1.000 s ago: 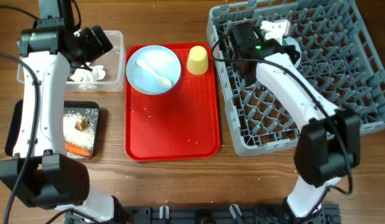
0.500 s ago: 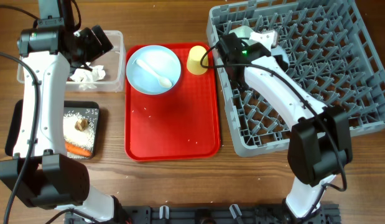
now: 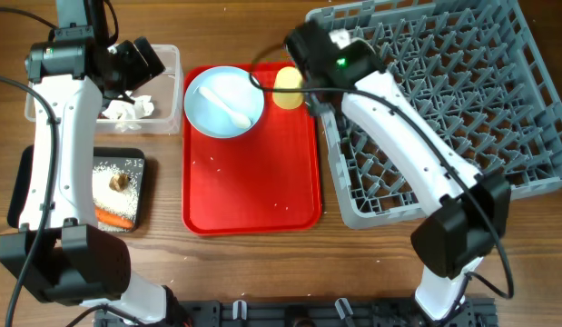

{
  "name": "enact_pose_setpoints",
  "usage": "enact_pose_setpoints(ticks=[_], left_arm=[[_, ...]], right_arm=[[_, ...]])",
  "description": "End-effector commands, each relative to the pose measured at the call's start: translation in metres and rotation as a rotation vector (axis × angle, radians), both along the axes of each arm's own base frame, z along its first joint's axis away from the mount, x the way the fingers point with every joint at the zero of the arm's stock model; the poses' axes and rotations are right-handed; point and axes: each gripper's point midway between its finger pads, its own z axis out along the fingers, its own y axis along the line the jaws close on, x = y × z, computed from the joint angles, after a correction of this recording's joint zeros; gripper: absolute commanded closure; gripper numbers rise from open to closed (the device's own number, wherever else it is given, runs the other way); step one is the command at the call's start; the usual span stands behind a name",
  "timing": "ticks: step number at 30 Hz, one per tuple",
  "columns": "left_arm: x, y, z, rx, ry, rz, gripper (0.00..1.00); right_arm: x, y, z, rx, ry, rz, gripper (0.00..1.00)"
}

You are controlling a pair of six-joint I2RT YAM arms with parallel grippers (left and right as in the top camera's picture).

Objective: Sort waste into correct bins and load items into the dishwasher rack

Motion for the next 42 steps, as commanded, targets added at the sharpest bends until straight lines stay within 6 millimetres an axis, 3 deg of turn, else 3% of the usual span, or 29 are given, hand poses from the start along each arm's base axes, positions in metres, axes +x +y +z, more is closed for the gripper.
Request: enact_pose_setpoints(ticks=[1,2,3,5,8,12,20,22,26,31,33,34,37,40,42], left_arm=[[0.0,0.003,-0.005,0.004,0.014,0.015,0.0],[0.0,0.003,-0.005,0.004,0.014,0.015,0.0],[0.0,0.003,-0.005,0.004,0.014,0.015,0.0],[0.0,0.003,-0.005,0.004,0.014,0.015,0.0],[0.0,0.003,-0.005,0.004,0.014,0.015,0.0],[0.0,0.003,-0.005,0.004,0.014,0.015,0.0],[0.0,0.003,-0.005,0.004,0.014,0.015,0.0],[0.0,0.003,-0.005,0.004,0.014,0.015,0.0],[0.0,0.003,-0.005,0.004,0.014,0.015,0.0],[0.0,0.003,-0.005,0.004,0.014,0.015,0.0],[0.0,0.003,-0.005,0.004,0.014,0.015,0.0],[0.0,0.003,-0.005,0.004,0.014,0.015,0.0],[0.004,0.003,-0.003,0.005,-0.004,0.015,0.0],[0.007,0.003,-0.002,0.005,-0.017,0.015,0.0],[0.007,0.002,-0.002,-0.003,-0.017,0.011,0.0]], right_arm=[[0.0,0.129,0.029,0.559,0.029,0.463,0.0],[0.011,0.143,0.031,0.6,-0.014,0.509,0.0],[0.018,0.146,0.025,0.594,-0.025,0.507,0.0],[0.028,0.15,0.002,0.581,-0.009,0.496,0.06],[0.047,0.14,-0.023,0.489,-0.032,0.433,0.13],[0.077,0.116,-0.044,0.333,-0.112,0.337,0.13],[0.093,0.107,-0.084,0.305,-0.081,0.324,0.13],[0.095,0.104,-0.097,0.298,-0.062,0.313,0.13],[0.095,0.103,-0.097,0.304,-0.061,0.306,0.13],[0.083,0.102,-0.114,0.311,0.016,0.295,0.15],[0.073,0.101,-0.127,0.312,0.076,0.298,0.2],[0.067,0.098,-0.131,0.301,0.103,0.294,0.29],[0.058,0.093,-0.132,0.289,0.142,0.288,0.41],[0.041,0.084,-0.131,0.264,0.211,0.277,0.46],[0.034,0.084,-0.118,0.284,0.221,0.282,0.46]])
